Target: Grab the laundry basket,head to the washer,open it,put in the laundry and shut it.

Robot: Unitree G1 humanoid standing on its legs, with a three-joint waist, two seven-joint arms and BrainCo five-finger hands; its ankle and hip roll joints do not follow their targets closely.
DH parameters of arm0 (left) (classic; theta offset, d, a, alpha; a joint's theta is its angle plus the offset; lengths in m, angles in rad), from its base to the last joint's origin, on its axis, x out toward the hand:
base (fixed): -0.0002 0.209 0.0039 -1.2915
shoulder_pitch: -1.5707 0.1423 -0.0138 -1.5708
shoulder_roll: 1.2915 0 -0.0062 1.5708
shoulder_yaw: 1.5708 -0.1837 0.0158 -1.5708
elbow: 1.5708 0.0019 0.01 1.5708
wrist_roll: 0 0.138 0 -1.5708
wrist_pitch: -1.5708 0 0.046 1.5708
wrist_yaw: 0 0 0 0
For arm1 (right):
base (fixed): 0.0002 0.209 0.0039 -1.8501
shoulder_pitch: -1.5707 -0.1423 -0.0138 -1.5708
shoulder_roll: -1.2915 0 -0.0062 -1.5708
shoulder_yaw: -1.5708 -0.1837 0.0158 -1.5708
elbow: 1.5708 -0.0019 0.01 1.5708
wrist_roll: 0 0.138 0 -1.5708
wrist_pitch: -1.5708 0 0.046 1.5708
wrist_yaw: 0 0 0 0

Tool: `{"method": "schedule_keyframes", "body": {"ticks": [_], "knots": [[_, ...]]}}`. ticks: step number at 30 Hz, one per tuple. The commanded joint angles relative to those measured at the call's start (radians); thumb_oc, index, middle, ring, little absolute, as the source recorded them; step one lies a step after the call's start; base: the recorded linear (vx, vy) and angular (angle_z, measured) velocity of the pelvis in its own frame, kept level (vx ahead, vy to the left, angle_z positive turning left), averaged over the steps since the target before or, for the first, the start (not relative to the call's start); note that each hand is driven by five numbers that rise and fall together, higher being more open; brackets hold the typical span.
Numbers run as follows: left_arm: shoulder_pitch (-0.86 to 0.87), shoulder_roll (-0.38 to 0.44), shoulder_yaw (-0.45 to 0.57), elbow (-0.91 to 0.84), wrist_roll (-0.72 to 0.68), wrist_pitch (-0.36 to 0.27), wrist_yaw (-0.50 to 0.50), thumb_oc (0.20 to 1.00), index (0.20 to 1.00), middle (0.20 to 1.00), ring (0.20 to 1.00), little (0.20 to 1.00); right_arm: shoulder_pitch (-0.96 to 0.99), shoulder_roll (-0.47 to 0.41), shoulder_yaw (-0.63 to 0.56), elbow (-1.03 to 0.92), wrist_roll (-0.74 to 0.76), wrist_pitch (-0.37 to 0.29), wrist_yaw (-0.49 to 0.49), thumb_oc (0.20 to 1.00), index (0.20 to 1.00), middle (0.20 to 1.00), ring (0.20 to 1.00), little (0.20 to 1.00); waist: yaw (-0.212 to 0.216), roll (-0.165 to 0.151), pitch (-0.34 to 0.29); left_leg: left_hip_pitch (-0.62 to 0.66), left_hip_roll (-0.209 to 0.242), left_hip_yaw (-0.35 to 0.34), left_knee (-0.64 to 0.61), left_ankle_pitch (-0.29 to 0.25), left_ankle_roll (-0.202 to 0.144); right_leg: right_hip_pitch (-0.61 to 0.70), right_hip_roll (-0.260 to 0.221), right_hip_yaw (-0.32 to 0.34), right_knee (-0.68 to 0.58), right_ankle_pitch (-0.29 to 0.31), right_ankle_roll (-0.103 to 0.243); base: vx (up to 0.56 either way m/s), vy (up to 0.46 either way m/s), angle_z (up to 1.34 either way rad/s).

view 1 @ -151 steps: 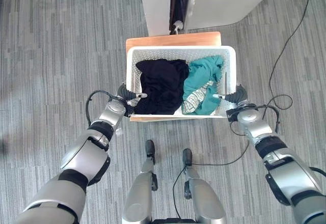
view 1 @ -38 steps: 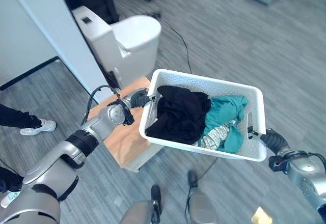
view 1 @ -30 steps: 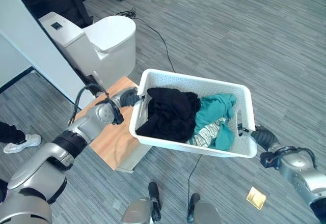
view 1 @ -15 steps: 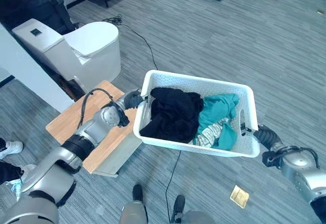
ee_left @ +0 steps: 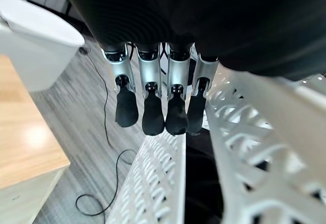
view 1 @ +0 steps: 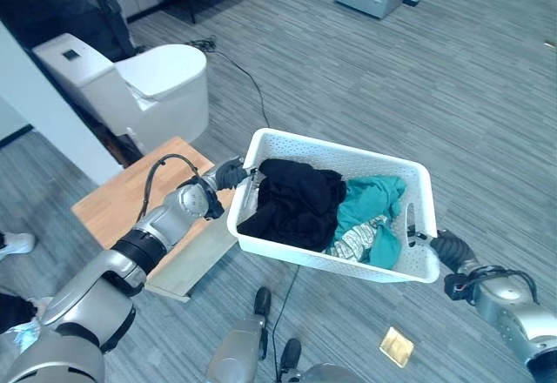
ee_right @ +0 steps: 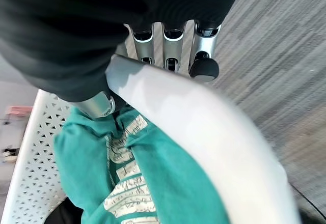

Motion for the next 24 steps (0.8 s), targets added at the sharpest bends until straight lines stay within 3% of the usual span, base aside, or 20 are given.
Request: {"method": "schedule_keyframes", "body": {"ticks": [1,4,6,7,8,9,10,11,12,13,14,15,17,19,20,22,24], "knots": [[-0.057,0.001,0.106,-0.015,0.006,-0.040,0.044,0.200,0.200,0.200,0.200,0.200,-0.108,0.017,-0.062,-0.124,0.122,-0.144,0.047,0.200,0.200,0.200,0.200,0.200,0.037,-0.027,-0.090,0.020,-0.031,0.171,-0.038,0.048,0.105,0.088,0.011,0.129,0.130,-0.159,0.142,0.46,0.003,-0.82],[-0.042,0.019,0.122,-0.028,0.022,-0.043,0.046,0.200,0.200,0.200,0.200,0.200,-0.103,0.041,-0.061,-0.137,0.118,-0.142,0.050,0.200,0.200,0.200,0.200,0.200,0.040,-0.057,-0.115,0.031,-0.027,0.217,-0.022,0.065,0.129,0.100,0.000,0.142,0.146,-0.154,0.155,0.48,0.026,-0.48],[-0.014,0.041,0.140,-0.045,0.032,-0.047,0.043,0.200,0.200,0.200,0.200,0.200,-0.095,0.064,-0.061,-0.153,0.109,-0.138,0.074,0.200,0.200,0.200,0.200,0.200,0.050,-0.105,-0.142,0.036,-0.047,0.230,0.026,0.038,0.145,0.105,-0.031,0.163,0.191,-0.076,0.203,0.63,0.063,-0.13],[-0.006,0.050,0.142,-0.050,0.034,-0.049,0.046,0.200,0.200,0.200,0.200,0.200,-0.095,0.074,-0.058,-0.158,0.099,-0.136,0.078,0.200,0.200,0.200,0.200,0.200,0.053,-0.121,-0.149,0.049,-0.055,0.241,0.042,0.017,0.157,0.097,-0.046,0.176,0.241,0.002,0.238,0.43,0.058,-0.38],[-0.005,0.050,0.143,-0.050,0.034,-0.049,0.046,0.200,0.200,0.200,0.200,0.200,-0.095,0.074,-0.058,-0.158,0.099,-0.136,0.078,0.200,0.200,0.200,0.200,0.200,0.055,-0.119,-0.151,0.046,-0.051,0.242,0.043,0.018,0.156,0.094,-0.044,0.178,0.240,0.005,0.237,0.54,0.106,-0.31],[0.005,0.053,0.152,-0.054,0.043,-0.048,0.052,0.200,0.200,0.200,0.200,0.200,-0.116,0.091,-0.046,-0.156,0.089,-0.132,0.091,0.200,0.200,0.200,0.200,0.200,0.045,-0.125,-0.145,0.098,-0.056,0.258,0.066,-0.044,0.184,0.038,-0.066,0.186,0.445,0.134,0.333,0.35,0.073,-0.27],[0.006,0.053,0.153,-0.054,0.043,-0.047,0.052,0.200,0.200,0.200,0.200,0.200,-0.116,0.091,-0.045,-0.156,0.089,-0.132,0.091,0.200,0.200,0.200,0.200,0.200,0.046,-0.126,-0.145,0.097,-0.056,0.260,0.067,-0.045,0.185,0.036,-0.067,0.187,0.448,0.132,0.333,0.67,0.135,-0.17],[0.018,0.046,0.161,-0.064,0.039,-0.046,0.059,0.200,0.200,0.200,0.200,0.200,-0.141,0.093,-0.041,-0.155,0.070,-0.127,0.089,0.200,0.200,0.200,0.200,0.200,0.028,-0.104,-0.129,0.147,-0.046,0.260,0.088,-0.083,0.200,-0.023,-0.095,0.157,0.620,0.237,0.396,0.44,0.093,-0.16],[0.014,0.036,0.161,-0.063,0.039,-0.043,0.065,0.200,0.200,0.200,0.200,0.200,-0.152,0.094,-0.044,-0.152,0.058,-0.126,0.086,0.200,0.200,0.200,0.200,0.200,0.012,-0.084,-0.117,0.175,-0.030,0.257,0.093,-0.096,0.206,-0.065,-0.105,0.138,0.701,0.259,0.396,0.61,0.157,0.01],[0.009,0.027,0.164,-0.059,0.039,-0.041,0.073,0.200,0.200,0.200,0.200,0.200,-0.159,0.097,-0.046,-0.149,0.048,-0.125,0.085,0.200,0.200,0.200,0.200,0.200,-0.009,-0.063,-0.103,0.216,-0.022,0.253,0.090,-0.109,0.216,-0.113,-0.123,0.126,0.766,0.239,0.386,0.29,0.095,0.17],[0.009,0.027,0.165,-0.058,0.039,-0.041,0.073,0.200,0.200,0.200,0.200,0.200,-0.160,0.097,-0.046,-0.149,0.048,-0.125,0.085,0.200,0.200,0.200,0.200,0.200,-0.009,-0.061,-0.104,0.213,-0.019,0.253,0.089,-0.106,0.215,-0.116,-0.120,0.126,0.766,0.241,0.385,0.45,0.138,0.23],[-0.008,0.009,0.162,-0.056,0.022,-0.040,0.076,0.200,0.200,0.200,0.200,0.200,-0.161,0.078,-0.065,-0.152,0.040,-0.122,0.078,0.200,0.200,0.200,0.200,0.200,-0.056,-0.015,-0.079,0.296,-0.005,0.218,0.072,-0.121,0.212,-0.232,-0.127,0.127,0.789,0.157,0.333,0.45,0.058,0.29],[-0.045,-0.020,0.134,-0.039,0.016,-0.039,0.075,0.200,0.200,0.200,0.200,0.200,-0.144,0.062,-0.087,-0.154,0.049,-0.124,0.071,0.200,0.200,0.200,0.200,0.200,-0.106,0.007,-0.067,0.352,-0.005,0.145,0.080,-0.138,0.201,-0.317,-0.105,0.164,0.706,0.061,0.290,0.55,-0.014,0.51],[-0.089,-0.040,0.107,-0.016,0.013,-0.042,0.078,0.200,0.200,0.200,0.200,0.200,-0.127,0.042,-0.114,-0.159,0.066,-0.125,0.063,0.200,0.200,0.200,0.200,0.200,-0.141,0.016,-0.067,0.380,-0.003,0.100,0.089,-0.168,0.184,-0.319,-0.119,0.187,0.509,0.005,0.264,0.53,-0.115,1.32],[-0.132,-0.080,0.081,0.030,0.015,-0.044,0.088,0.200,0.200,0.200,0.200,0.200,-0.118,0.012,-0.126,-0.150,0.088,-0.125,0.058,0.200,0.200,0.200,0.200,0.200,-0.170,0.021,-0.069,0.436,-0.006,0.059,0.090,-0.220,0.161,-0.368,-0.156,0.225,0.264,0.047,0.269,0.49,-0.122,1.52],[-0.138,-0.079,0.070,0.031,0.014,-0.045,0.089,0.200,0.200,0.200,0.200,0.200,-0.109,0.001,-0.140,-0.151,0.087,-0.122,0.058,0.200,0.200,0.200,0.200,0.200,-0.178,0.025,-0.071,0.455,-0.005,0.052,0.087,-0.231,0.156,-0.364,-0.176,0.214,0.179,0.081,0.274,0.40,-0.092,0.94],[-0.147,-0.093,0.062,0.056,0.026,-0.043,0.103,0.200,0.200,0.200,0.200,0.200,-0.122,-0.003,-0.136,-0.133,0.082,-0.126,0.053,0.200,0.200,0.200,0.200,0.200,-0.182,0.021,-0.073,0.507,-0.004,0.049,0.096,-0.271,0.142,-0.391,-0.209,0.153,0.059,0.137,0.299,0.49,-0.128,0.60]]}}
